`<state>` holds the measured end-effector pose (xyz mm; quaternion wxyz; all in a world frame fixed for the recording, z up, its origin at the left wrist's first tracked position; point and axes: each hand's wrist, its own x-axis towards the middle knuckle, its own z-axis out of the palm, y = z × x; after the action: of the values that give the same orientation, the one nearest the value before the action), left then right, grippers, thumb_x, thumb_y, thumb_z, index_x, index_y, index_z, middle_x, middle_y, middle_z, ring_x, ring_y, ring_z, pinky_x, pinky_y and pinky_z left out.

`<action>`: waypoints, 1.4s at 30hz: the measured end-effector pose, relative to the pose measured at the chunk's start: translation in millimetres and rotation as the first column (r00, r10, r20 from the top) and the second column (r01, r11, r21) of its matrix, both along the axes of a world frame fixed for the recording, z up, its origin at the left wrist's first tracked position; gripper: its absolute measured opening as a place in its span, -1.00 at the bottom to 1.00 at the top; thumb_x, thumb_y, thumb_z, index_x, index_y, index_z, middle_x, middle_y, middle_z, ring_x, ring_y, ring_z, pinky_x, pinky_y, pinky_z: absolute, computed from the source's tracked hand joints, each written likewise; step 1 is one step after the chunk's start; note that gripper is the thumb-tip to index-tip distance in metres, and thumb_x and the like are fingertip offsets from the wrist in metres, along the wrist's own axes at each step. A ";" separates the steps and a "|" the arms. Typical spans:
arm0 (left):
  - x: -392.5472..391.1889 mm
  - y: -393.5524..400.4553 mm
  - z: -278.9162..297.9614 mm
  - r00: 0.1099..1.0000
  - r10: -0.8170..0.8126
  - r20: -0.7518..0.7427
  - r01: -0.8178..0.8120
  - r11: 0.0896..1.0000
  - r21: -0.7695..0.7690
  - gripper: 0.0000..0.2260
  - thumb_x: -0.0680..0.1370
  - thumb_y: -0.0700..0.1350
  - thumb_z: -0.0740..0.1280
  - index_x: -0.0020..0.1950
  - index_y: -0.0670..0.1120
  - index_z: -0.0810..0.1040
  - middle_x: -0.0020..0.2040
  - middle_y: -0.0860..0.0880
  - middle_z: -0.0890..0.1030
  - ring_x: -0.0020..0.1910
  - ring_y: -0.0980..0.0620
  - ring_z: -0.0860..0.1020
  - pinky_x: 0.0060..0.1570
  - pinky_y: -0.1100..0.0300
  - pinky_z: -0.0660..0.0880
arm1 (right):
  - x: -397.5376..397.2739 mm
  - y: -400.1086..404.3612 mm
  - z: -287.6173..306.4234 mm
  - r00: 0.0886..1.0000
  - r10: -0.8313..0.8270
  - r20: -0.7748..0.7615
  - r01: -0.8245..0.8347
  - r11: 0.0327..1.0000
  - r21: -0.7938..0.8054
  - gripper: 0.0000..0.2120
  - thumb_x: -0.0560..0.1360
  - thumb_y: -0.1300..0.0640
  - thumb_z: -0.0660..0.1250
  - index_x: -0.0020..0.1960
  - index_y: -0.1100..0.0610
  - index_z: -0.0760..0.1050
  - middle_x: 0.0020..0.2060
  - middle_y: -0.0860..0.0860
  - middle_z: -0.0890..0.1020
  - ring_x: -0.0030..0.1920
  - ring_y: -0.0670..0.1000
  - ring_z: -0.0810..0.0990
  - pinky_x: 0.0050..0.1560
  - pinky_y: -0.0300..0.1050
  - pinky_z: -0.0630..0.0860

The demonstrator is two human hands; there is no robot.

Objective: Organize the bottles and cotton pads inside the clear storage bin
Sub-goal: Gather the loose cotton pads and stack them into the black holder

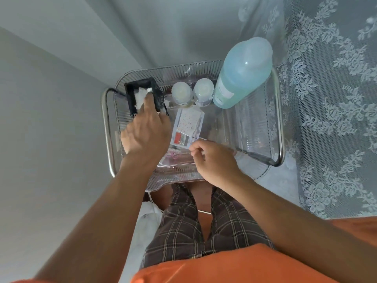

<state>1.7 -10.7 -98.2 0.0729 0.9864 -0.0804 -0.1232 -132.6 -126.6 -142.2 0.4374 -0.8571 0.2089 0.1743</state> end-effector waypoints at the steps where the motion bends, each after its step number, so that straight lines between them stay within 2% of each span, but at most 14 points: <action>1: -0.3 2.7 -1.0 1.000 -0.006 -0.001 0.006 1.000 -0.012 -0.52 0.63 0.03 0.16 0.55 -0.02 0.26 0.17 -0.12 0.67 -0.21 -0.20 0.58 -0.23 -0.02 0.30 | 10.8 6.5 -6.4 1.000 0.026 -0.002 -0.026 0.999 -0.034 -0.80 0.67 0.14 0.25 0.15 0.04 0.64 -0.02 -0.07 0.74 -0.16 -0.04 0.70 -0.14 -0.01 0.65; 5: 2.5 14.8 -4.0 0.999 -0.012 -0.037 0.010 0.999 -0.043 -0.55 0.60 0.05 0.16 0.50 0.07 0.32 0.33 -0.01 0.59 0.06 -0.25 0.63 -0.14 -0.06 0.35 | 64.0 33.3 -32.4 0.999 0.047 0.001 -0.046 0.988 -0.146 -0.78 0.68 0.06 0.21 0.25 0.01 0.57 0.03 0.00 0.67 -0.05 0.05 0.67 -0.16 -0.06 0.58; 8: 9.2 20.9 -7.4 0.998 -0.007 -0.055 0.003 0.997 -0.082 -0.56 0.57 0.05 0.19 0.47 0.09 0.39 0.23 -0.02 0.64 0.03 -0.22 0.63 -0.15 -0.02 0.41 | 94.5 53.4 -49.3 0.996 -0.017 -0.087 0.002 0.986 -0.168 -0.67 0.65 -0.03 0.27 0.38 -0.01 0.43 0.12 0.08 0.57 0.01 0.20 0.67 -0.17 0.03 0.51; 11: 11.4 24.0 -5.9 0.999 0.025 -0.037 -0.031 0.984 -0.178 -0.53 0.55 0.07 0.24 0.47 0.09 0.38 0.14 -0.06 0.68 -0.03 -0.18 0.64 -0.19 0.01 0.44 | 106.9 68.8 -62.4 0.991 -0.056 -0.120 0.028 0.974 -0.225 -0.64 0.64 -0.07 0.28 0.40 -0.04 0.36 0.11 0.08 0.50 -0.08 0.22 0.63 -0.21 0.05 0.42; 14: 5.7 27.8 2.5 0.997 0.080 0.002 -0.076 0.953 -0.294 -0.53 0.55 0.04 0.26 0.48 0.08 0.36 0.07 -0.09 0.69 -0.14 -0.14 0.63 -0.25 0.07 0.38 | 107.9 71.7 -67.4 0.992 -0.034 -0.119 0.001 0.963 -0.270 -0.72 0.65 -0.05 0.27 0.32 -0.02 0.45 0.07 0.05 0.50 -0.14 0.15 0.59 -0.27 -0.03 0.39; 16: -4.1 31.7 8.1 0.998 0.058 0.022 -0.046 0.933 -0.356 -0.51 0.57 0.01 0.26 0.50 0.03 0.33 0.14 -0.10 0.67 -0.15 -0.09 0.63 -0.30 0.10 0.36 | 99.6 67.9 -65.6 0.994 -0.008 -0.106 -0.021 0.962 -0.271 -0.82 0.65 -0.01 0.26 0.18 0.05 0.49 -0.02 0.02 0.54 -0.18 0.09 0.56 -0.37 -0.12 0.33; 20: -28.1 42.3 18.1 0.999 0.030 0.014 -0.019 0.862 -0.507 -0.53 0.57 -0.03 0.30 0.47 -0.05 0.35 0.37 -0.04 0.50 -0.09 -0.07 0.64 -0.40 0.04 0.54 | 63.6 44.6 -35.4 0.989 -0.146 0.019 0.147 0.983 -0.107 -0.90 0.60 0.05 0.37 -0.03 0.03 0.47 -0.19 -0.14 0.61 -0.18 -0.08 0.61 -0.31 -0.15 0.44; 23: -43.9 52.3 18.1 0.999 0.031 -0.043 -0.050 0.826 -0.562 -0.55 0.57 -0.01 0.32 0.43 -0.03 0.32 0.38 -0.01 0.42 -0.26 0.01 0.61 -0.44 0.03 0.56 | 50.4 26.6 10.3 0.952 -0.267 0.152 0.259 0.963 0.070 -0.89 0.55 0.04 0.47 -0.01 -0.08 0.55 -0.16 -0.14 0.66 -0.21 -0.13 0.65 -0.19 -0.19 0.58; 25: -48.4 57.8 17.9 0.998 0.024 -0.064 -0.056 0.822 -0.567 -0.55 0.58 -0.02 0.33 0.43 -0.03 0.29 0.39 0.00 0.38 -0.34 0.03 0.61 -0.46 0.00 0.57 | 60.8 22.5 40.2 0.933 -0.274 0.231 0.259 0.961 0.095 -0.88 0.55 0.01 0.47 0.03 -0.16 0.56 -0.10 -0.15 0.67 -0.19 -0.16 0.66 -0.23 -0.37 0.55; 27: -46.5 61.8 20.5 0.998 0.019 -0.054 -0.046 0.823 -0.566 -0.52 0.58 -0.06 0.36 0.44 -0.08 0.28 0.40 -0.05 0.36 -0.26 -0.02 0.63 -0.43 -0.02 0.60 | 84.8 25.2 61.0 0.919 -0.239 0.312 0.226 0.971 0.078 -0.87 0.56 0.03 0.43 0.05 -0.18 0.57 -0.07 -0.18 0.67 -0.14 -0.21 0.66 -0.20 -0.45 0.50; 30: -37.2 64.7 25.8 1.000 0.016 -0.016 -0.022 0.807 -0.590 -0.46 0.54 -0.19 0.40 0.46 -0.23 0.29 0.42 -0.18 0.36 0.09 -0.09 0.54 -0.20 0.02 0.63 | 128.2 37.3 71.0 0.928 -0.137 0.346 0.149 0.989 -0.008 -0.83 0.57 0.13 0.36 0.07 -0.13 0.60 -0.12 -0.22 0.67 -0.20 -0.23 0.62 -0.18 -0.40 0.49; 34: -29.4 59.5 26.1 0.995 0.045 -0.089 -0.082 0.879 -0.470 -0.35 0.57 -0.18 0.34 0.59 -0.21 0.11 0.58 -0.14 0.16 0.27 -0.19 0.53 -0.02 -0.05 0.59 | 155.8 52.3 56.8 0.955 0.093 0.281 -0.024 0.971 -0.238 -0.80 0.59 0.17 0.33 0.18 0.05 0.63 -0.03 -0.03 0.73 -0.02 0.08 0.68 -0.02 0.02 0.60; 37: -26.8 52.8 20.7 0.989 0.057 -0.139 -0.103 0.934 -0.343 -0.30 0.58 -0.19 0.28 0.63 -0.14 -0.03 0.66 -0.07 -0.03 0.24 -0.18 0.57 -0.08 0.01 0.50 | 153.1 54.3 44.9 0.935 0.126 0.330 0.000 0.935 -0.356 -0.75 0.58 0.14 0.34 0.25 0.08 0.60 0.01 0.03 0.73 0.03 0.17 0.67 -0.10 -0.02 0.55; 42: -21.7 44.5 11.4 0.982 -0.037 -0.188 0.007 0.987 -0.161 -0.24 0.59 -0.17 0.29 0.65 -0.06 -0.11 0.67 0.05 -0.20 0.04 -0.09 0.68 -0.27 0.08 0.37 | 144.2 52.5 30.9 0.907 0.042 0.419 0.111 0.936 -0.335 -0.74 0.55 0.14 0.38 0.23 0.14 0.58 0.01 0.09 0.62 -0.08 0.16 0.62 -0.19 0.07 0.58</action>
<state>-20.0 33.7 -86.7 0.1576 0.9602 -0.0936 -0.2108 11.6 -74.1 -111.3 0.3151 -0.9346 0.1529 -0.0622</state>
